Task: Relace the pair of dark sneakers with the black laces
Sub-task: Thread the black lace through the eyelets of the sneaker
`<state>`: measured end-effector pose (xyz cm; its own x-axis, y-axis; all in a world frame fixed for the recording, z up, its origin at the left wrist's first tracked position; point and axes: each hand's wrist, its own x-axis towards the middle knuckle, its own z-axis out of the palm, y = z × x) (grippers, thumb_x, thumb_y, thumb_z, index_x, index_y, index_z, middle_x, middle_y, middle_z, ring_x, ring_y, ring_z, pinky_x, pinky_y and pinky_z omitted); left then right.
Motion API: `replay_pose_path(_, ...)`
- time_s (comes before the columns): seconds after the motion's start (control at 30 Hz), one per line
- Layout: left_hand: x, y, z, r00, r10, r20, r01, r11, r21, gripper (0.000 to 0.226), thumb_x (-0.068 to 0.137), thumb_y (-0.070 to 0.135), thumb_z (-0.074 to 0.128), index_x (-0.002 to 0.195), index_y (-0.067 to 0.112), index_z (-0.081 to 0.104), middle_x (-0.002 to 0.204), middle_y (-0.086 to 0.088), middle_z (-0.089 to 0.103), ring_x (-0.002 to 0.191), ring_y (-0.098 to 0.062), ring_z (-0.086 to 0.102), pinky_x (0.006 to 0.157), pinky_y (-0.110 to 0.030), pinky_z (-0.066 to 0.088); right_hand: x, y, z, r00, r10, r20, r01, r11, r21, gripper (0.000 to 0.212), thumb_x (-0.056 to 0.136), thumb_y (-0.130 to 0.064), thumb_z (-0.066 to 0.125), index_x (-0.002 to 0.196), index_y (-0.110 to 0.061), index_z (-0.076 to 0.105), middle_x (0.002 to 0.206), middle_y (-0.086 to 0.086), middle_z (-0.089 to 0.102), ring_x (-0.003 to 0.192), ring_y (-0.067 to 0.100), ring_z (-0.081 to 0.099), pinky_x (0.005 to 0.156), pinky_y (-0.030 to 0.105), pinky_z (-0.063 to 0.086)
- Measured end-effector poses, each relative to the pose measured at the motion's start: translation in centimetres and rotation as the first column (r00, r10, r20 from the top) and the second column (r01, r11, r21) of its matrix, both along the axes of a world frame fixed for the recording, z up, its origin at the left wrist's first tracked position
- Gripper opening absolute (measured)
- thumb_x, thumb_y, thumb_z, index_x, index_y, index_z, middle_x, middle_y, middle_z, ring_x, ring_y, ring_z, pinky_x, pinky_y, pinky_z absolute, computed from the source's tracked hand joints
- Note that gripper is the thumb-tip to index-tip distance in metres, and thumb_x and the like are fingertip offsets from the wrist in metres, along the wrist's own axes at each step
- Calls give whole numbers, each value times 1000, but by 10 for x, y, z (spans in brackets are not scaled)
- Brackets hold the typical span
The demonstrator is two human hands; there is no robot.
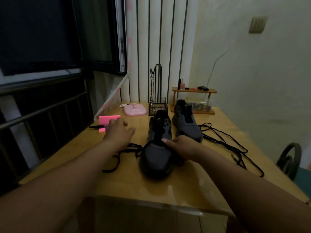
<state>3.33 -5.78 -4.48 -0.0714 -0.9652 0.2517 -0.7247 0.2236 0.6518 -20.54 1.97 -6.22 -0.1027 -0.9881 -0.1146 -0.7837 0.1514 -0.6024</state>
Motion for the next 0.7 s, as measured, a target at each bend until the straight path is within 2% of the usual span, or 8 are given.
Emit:
replay_pose_path(0.07,-1,5,-7,990,-41,134,48,998,-50,44,97,53,64,123,18,60,129,-5,54,120,-28,54,99,-45,50,-4,7,6,991,24,130,-32,998,60,79,97,-76,39,104,-4,70,88,16,71,74,24,68,75,38,56)
replay_pose_path(0.13,-4,14,-6,965,-249,84,247,968,39,41,96,64,60,103,24,63,106,1,65,100,-22,63,86,-41,55,-10,15,15,985,81,153,-106,981,161,75,94,-78,43,117,-10,69,108,19,73,88,27,72,83,39,59)
replay_pose_path(0.27,-10,31,5,815,-542,206,504,838,209,30,98,53,64,86,26,61,85,3,65,81,-15,61,67,-32,45,-22,22,36,970,236,59,-243,948,204,40,99,-54,62,100,-15,73,90,9,68,83,22,62,76,35,51)
replay_pose_path(0.43,-18,20,26,854,-473,216,459,881,112,10,102,27,65,96,20,66,92,-2,70,82,-19,67,67,-34,54,-23,12,65,1000,15,-1,-15,1000,8,24,100,-40,67,90,-19,72,84,1,65,77,15,59,70,31,50)
replay_pose_path(0.5,-27,16,31,900,-434,49,432,901,47,5,103,16,60,106,18,64,97,-5,74,81,-19,70,65,-30,55,-16,3,70,987,-19,159,43,988,-149,12,102,-26,64,108,-18,70,99,4,70,92,20,67,85,39,59)
replay_pose_path(0.57,-35,16,31,876,-472,-101,470,882,-42,26,102,8,58,124,22,58,120,3,68,99,-14,68,72,-23,53,-6,-4,69,930,-2,366,129,938,-322,29,102,-13,62,129,-23,60,118,1,68,109,20,67,93,44,60)
replay_pose_path(0.63,-38,22,23,856,-513,-65,501,854,-139,35,100,8,62,125,31,52,128,10,57,111,-8,60,79,-18,51,0,-5,62,928,-22,372,196,877,-438,34,100,-11,63,129,-27,55,119,-2,67,107,17,68,89,44,62)
replay_pose_path(0.7,-35,28,7,866,-493,85,499,839,-215,24,98,16,67,111,31,54,118,13,53,105,-3,57,79,-14,45,2,2,50,974,-44,223,145,876,-460,20,99,-17,66,116,-26,59,107,-3,68,95,16,69,81,42,63)
